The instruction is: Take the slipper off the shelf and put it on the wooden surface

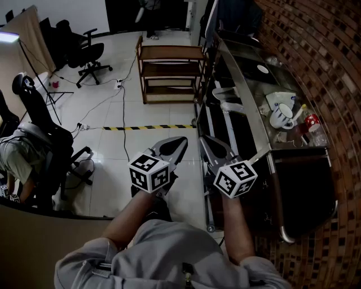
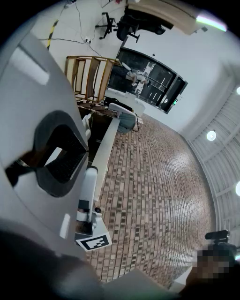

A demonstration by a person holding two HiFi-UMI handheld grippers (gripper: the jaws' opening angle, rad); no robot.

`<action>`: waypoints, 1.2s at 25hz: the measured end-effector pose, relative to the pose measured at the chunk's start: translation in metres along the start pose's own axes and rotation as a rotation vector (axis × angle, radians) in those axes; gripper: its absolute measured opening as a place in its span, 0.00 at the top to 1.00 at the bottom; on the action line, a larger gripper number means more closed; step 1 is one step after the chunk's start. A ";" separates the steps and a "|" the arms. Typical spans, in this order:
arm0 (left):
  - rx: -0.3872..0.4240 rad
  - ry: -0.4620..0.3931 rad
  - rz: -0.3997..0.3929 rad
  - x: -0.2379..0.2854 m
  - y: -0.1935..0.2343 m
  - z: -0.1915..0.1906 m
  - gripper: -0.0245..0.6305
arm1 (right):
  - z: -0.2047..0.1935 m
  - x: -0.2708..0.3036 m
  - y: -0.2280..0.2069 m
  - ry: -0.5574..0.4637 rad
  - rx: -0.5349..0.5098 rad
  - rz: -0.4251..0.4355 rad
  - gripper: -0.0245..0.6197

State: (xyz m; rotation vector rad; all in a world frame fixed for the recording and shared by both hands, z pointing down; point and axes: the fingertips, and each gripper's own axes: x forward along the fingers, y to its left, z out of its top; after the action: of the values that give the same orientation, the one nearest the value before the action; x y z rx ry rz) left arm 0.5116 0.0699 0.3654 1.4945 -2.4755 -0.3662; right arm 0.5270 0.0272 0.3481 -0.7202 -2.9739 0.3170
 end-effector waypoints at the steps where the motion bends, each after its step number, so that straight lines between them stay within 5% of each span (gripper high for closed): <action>1: 0.000 -0.001 -0.001 0.006 0.008 0.002 0.97 | 0.001 0.008 -0.006 -0.002 0.000 -0.002 0.96; 22: -0.043 0.052 -0.075 0.139 0.241 0.079 0.97 | 0.020 0.241 -0.142 0.048 0.006 -0.113 0.96; 30: -0.044 0.060 -0.098 0.181 0.297 0.098 0.97 | 0.027 0.297 -0.183 0.043 0.008 -0.139 0.96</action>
State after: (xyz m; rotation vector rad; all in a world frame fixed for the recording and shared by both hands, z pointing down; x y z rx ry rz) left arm 0.1508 0.0524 0.3818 1.5888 -2.3392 -0.3842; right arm 0.1789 -0.0005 0.3654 -0.5085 -2.9600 0.3006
